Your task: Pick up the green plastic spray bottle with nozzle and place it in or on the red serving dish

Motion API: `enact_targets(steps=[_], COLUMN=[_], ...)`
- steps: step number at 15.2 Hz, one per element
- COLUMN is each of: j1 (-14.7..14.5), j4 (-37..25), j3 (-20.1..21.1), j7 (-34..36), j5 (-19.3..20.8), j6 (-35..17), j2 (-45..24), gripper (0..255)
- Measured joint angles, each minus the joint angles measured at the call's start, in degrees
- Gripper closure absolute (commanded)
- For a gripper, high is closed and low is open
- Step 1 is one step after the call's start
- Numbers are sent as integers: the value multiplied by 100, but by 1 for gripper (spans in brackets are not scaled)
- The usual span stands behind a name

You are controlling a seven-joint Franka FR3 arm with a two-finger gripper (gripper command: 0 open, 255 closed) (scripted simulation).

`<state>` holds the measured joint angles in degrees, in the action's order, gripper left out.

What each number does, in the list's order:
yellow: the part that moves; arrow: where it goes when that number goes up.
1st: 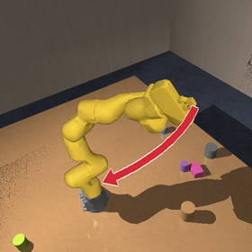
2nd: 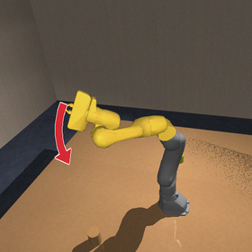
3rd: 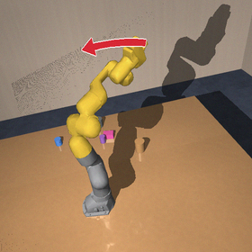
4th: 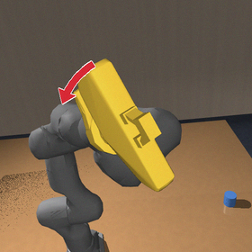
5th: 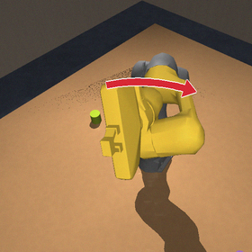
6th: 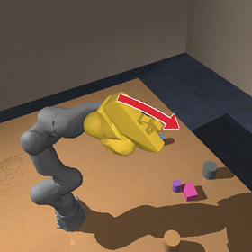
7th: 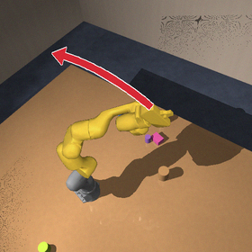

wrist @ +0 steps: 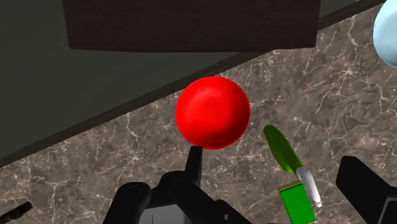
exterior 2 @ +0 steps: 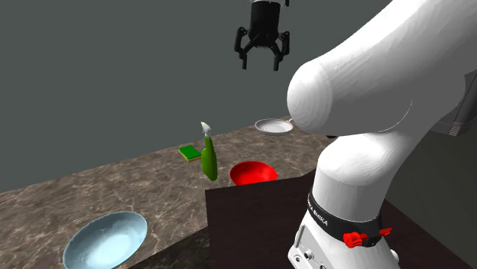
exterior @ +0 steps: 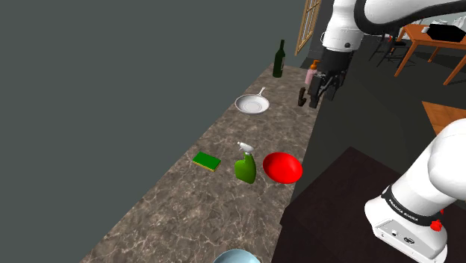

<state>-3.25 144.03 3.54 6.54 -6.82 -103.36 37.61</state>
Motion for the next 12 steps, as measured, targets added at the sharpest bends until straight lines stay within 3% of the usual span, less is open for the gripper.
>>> enact_targets(steps=[5, 12], j1=[-198, -392], j4=[248, 112], j3=[271, 642], j7=[-17, -1], j5=[-131, -150], j6=[-1119, -2614], j2=[-693, -2074], gripper=[0, 0])
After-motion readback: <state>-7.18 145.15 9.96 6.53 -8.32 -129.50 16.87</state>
